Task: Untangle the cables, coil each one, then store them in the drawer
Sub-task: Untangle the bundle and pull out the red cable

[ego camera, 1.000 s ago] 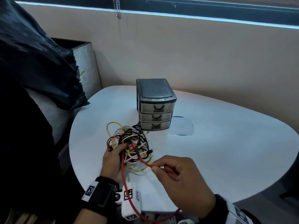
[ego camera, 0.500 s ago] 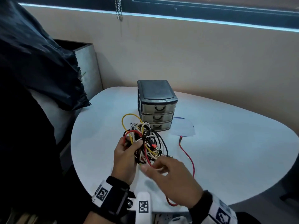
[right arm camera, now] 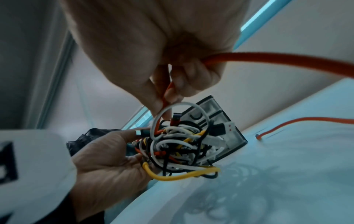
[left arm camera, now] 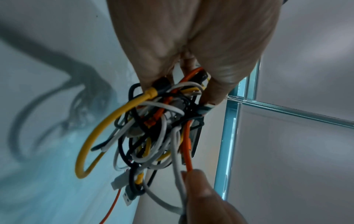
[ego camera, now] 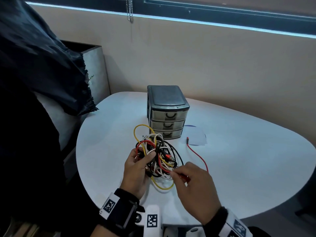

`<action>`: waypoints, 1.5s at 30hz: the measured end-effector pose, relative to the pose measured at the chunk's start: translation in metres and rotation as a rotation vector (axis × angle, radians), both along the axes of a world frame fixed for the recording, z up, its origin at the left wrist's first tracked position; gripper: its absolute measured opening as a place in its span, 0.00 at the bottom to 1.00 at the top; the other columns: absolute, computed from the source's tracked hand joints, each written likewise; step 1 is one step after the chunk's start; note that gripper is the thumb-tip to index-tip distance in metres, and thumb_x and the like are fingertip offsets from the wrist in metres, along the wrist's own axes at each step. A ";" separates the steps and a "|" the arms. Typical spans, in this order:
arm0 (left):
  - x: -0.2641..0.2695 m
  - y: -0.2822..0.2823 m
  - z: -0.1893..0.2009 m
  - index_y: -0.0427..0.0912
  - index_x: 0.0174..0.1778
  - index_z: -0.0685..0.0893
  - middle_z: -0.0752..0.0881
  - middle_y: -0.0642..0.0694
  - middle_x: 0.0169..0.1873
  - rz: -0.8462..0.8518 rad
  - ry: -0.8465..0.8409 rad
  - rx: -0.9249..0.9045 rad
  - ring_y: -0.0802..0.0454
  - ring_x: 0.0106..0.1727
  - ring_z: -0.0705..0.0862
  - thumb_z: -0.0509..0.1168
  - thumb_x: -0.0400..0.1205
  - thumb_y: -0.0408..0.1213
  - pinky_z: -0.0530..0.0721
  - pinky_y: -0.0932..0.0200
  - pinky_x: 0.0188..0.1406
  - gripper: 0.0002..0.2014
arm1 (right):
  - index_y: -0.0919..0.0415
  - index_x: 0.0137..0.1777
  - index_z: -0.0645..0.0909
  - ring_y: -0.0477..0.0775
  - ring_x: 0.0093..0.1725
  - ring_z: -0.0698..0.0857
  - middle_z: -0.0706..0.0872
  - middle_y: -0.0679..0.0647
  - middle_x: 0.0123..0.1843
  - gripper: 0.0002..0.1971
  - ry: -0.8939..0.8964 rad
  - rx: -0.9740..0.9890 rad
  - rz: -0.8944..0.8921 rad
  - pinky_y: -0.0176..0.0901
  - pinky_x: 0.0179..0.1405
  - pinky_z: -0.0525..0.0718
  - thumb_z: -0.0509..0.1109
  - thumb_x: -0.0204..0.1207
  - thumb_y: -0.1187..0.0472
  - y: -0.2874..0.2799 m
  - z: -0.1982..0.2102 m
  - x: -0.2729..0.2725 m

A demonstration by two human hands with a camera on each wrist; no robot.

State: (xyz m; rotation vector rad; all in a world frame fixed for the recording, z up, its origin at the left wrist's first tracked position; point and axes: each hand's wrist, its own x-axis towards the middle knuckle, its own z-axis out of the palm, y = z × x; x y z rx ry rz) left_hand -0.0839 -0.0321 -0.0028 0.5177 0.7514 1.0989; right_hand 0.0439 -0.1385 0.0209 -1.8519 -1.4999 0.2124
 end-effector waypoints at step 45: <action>0.014 -0.025 0.021 0.50 0.63 0.83 0.91 0.53 0.53 -0.381 0.586 0.786 0.55 0.56 0.90 0.71 0.74 0.19 0.87 0.59 0.54 0.27 | 0.42 0.31 0.84 0.46 0.33 0.81 0.87 0.45 0.35 0.12 0.132 -0.064 0.006 0.42 0.39 0.79 0.76 0.75 0.56 0.023 0.029 0.041</action>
